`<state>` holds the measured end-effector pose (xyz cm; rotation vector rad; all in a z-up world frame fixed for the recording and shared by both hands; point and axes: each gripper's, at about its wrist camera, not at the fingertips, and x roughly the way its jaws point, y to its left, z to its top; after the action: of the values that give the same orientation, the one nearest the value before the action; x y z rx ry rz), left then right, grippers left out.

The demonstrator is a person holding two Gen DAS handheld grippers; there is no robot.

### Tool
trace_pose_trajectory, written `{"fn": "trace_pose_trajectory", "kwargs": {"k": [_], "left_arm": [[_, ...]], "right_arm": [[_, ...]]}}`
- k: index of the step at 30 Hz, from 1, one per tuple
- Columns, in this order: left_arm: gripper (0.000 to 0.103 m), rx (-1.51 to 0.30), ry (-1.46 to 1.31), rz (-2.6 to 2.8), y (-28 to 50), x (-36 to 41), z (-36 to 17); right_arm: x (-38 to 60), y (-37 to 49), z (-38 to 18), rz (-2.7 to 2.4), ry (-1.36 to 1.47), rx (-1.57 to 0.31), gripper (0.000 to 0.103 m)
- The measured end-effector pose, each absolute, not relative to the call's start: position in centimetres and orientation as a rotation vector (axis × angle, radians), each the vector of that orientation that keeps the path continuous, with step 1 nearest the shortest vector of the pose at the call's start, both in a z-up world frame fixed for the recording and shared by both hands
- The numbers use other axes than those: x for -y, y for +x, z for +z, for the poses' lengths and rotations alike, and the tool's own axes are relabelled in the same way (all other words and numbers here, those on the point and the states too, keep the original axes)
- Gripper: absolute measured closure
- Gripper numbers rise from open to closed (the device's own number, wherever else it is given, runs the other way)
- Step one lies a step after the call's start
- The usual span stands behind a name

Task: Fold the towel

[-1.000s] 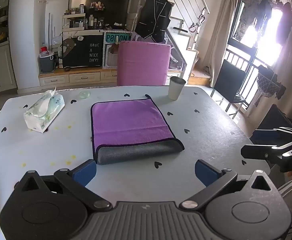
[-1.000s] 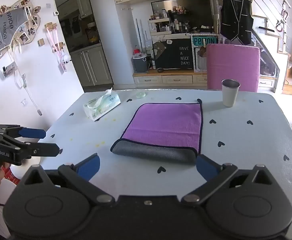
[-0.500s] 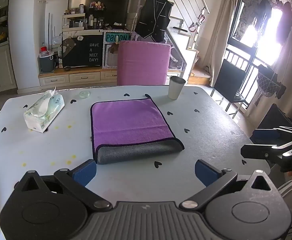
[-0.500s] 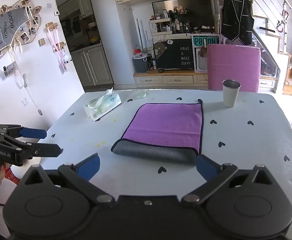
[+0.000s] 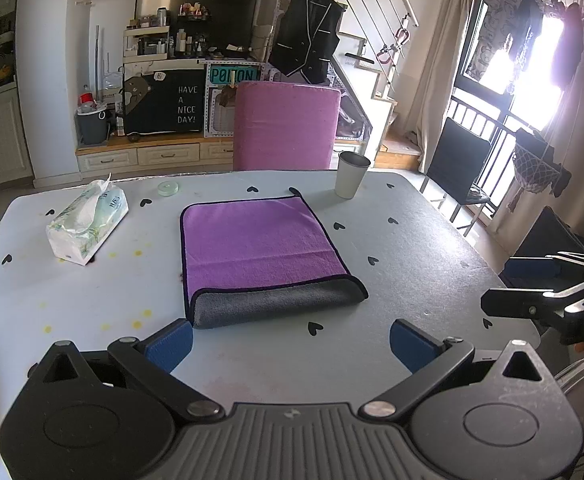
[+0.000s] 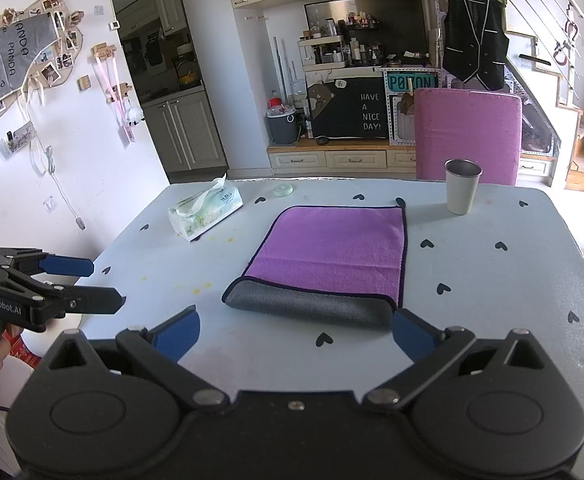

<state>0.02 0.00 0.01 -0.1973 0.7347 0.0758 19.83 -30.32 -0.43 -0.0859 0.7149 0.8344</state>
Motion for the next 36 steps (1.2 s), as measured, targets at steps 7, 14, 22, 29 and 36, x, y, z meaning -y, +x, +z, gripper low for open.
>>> {"fn": "trace_pose_trajectory", "kwargs": {"k": [7,14,22,29,36], "left_arm": [[0.000,-0.738,-0.194,0.078,0.02,0.03,-0.01],[0.000,-0.737,-0.195,0.076,0.00,0.22,0.16],[0.000,-0.737,-0.195,0.075,0.01,0.21,0.16],[0.000,-0.737,-0.195,0.075,0.01,0.20,0.16],[0.000,-0.737,-0.195,0.075,0.02,0.20,0.16]], "right_arm": [[30.33,19.85,-0.38,0.835,-0.086,-0.716,0.001],[30.31,19.82,-0.39,0.834,-0.087,-0.716,0.001],[30.29,19.81,-0.39,0.835,-0.087,-0.715,0.001],[30.31,19.82,-0.36,0.836,-0.087,-0.715,0.001],[30.30,19.82,-0.36,0.835,-0.088,-0.715,0.001]]}}
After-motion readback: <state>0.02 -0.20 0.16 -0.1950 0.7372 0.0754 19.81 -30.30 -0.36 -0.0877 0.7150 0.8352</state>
